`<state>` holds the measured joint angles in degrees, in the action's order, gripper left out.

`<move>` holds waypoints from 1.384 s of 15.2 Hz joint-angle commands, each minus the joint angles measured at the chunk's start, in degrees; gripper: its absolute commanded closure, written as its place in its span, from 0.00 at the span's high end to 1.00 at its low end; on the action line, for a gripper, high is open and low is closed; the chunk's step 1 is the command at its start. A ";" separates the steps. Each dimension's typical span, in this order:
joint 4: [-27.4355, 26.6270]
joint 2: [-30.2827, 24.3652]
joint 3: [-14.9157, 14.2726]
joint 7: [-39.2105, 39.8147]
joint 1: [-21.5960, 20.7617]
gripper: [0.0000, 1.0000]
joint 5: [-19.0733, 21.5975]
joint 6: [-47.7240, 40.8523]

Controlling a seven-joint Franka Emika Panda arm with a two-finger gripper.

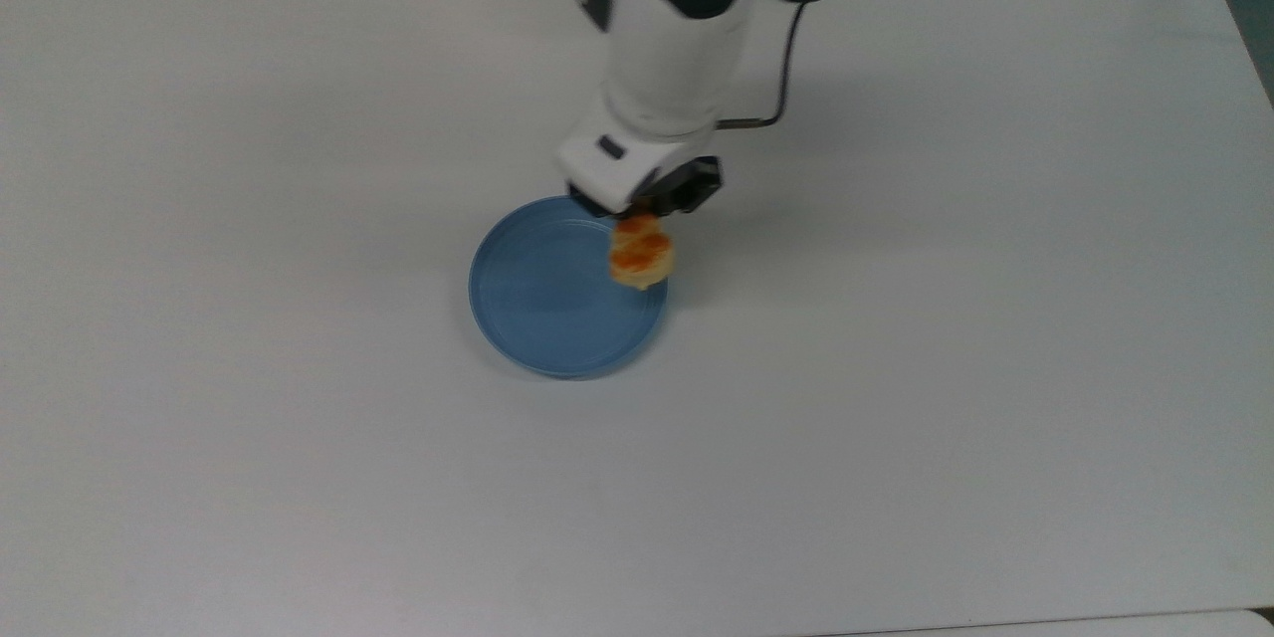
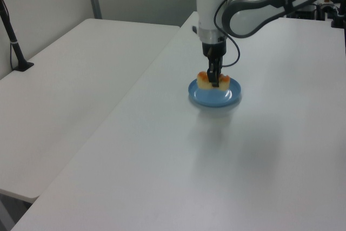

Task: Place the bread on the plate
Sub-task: 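Carry the held bread roll over the blue plate and lower it, then open the gripper to release the bread roll on the plate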

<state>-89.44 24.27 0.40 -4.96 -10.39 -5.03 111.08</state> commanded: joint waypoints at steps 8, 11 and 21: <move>-0.91 5.78 -1.63 6.54 3.97 0.57 -0.42 7.65; -0.91 6.67 -1.63 6.63 4.14 0.95 -0.42 8.89; -0.47 -10.01 -1.63 1.89 4.14 1.00 0.37 -5.32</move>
<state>-87.23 24.46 -0.89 -0.20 -6.02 -5.02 113.57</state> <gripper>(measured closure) 0.000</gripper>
